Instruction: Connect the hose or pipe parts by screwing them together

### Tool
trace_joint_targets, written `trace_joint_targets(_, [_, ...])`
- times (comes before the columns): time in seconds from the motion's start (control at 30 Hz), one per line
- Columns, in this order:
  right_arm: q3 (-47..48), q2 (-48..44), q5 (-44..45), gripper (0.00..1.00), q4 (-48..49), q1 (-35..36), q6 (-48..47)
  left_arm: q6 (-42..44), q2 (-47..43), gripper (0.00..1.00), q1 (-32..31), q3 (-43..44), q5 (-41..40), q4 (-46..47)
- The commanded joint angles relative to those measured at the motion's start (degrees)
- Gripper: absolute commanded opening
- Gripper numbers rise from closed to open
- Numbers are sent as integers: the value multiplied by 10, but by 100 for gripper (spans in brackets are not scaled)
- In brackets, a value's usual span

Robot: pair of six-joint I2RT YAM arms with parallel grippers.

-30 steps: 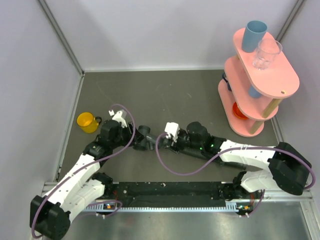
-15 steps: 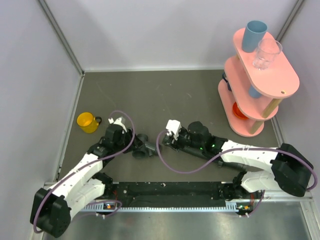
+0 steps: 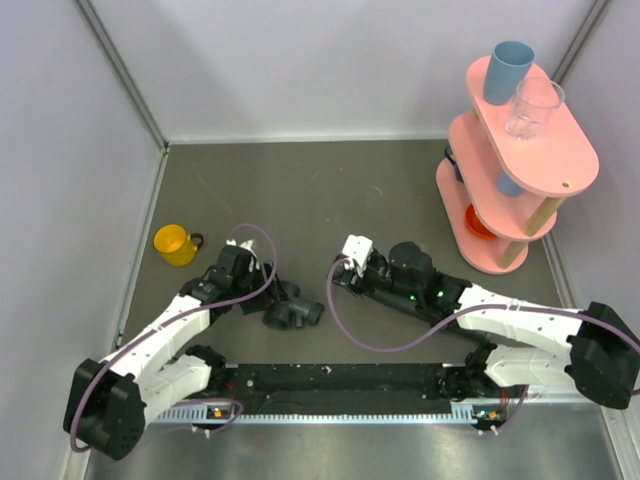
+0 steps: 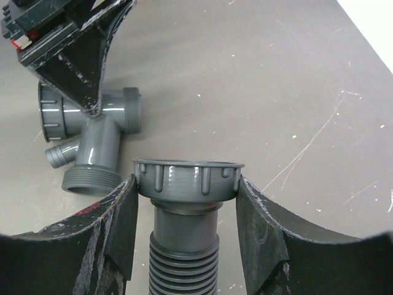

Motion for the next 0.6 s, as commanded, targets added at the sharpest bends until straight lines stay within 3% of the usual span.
trace_joint_targets(0.0, [-5,-38,8,0,19,-2,-11,61,5,71,-7,44,10,-71])
trace_joint_targets(0.33, [-25,-64,5,0,39,-2,-11,96,101,69,-51,84,8,-104])
trace_joint_targets(0.57, [-38,-93,0,0,44,-2,-13,90,158,68,-87,96,-44,-95])
